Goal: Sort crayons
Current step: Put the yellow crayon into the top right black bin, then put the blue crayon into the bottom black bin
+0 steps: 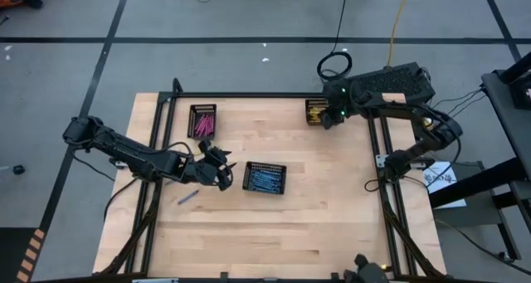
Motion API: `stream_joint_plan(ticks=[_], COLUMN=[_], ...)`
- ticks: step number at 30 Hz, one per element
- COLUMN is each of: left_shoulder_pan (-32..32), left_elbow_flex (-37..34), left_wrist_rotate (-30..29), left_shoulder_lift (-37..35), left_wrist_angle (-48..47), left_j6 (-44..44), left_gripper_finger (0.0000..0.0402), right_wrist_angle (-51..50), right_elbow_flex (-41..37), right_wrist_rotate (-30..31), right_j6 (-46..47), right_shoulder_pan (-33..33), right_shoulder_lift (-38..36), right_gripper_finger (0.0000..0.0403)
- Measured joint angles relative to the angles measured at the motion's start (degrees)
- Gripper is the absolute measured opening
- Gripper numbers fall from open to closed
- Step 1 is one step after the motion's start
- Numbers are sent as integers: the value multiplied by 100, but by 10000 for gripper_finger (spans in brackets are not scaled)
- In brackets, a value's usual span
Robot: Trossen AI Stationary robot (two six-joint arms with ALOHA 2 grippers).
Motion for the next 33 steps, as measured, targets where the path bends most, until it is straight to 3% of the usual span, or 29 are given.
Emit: stream_joint_plan(ticks=[6, 14, 22, 26, 33], left_shoulder_pan=[0, 2, 2, 2, 0], left_elbow_flex=[0, 0, 0, 0, 0], left_wrist_rotate=[2, 90, 94, 94, 94], left_shoulder_lift=[0, 0, 0, 0, 0], left_wrist_angle=[0, 155, 138, 142, 140], left_j6=[5, 30, 80, 139, 144], left_gripper_finger=[206, 206, 206, 206, 206], right_wrist_angle=[-487, -1086, -1158, -1373, -1554], right_elbow_flex=[379, 630, 630, 630, 630], right_wrist_rotate=[49, 597, 575, 163, 167], right_j6=[-208, -517, -491, -892, -764], right_shoulder_pan=[-1, -1, 41, 160, 190], right_shoulder_lift=[87, -433, -1048, -1073, -984], right_gripper_finger=[78, 175, 187, 187, 191])
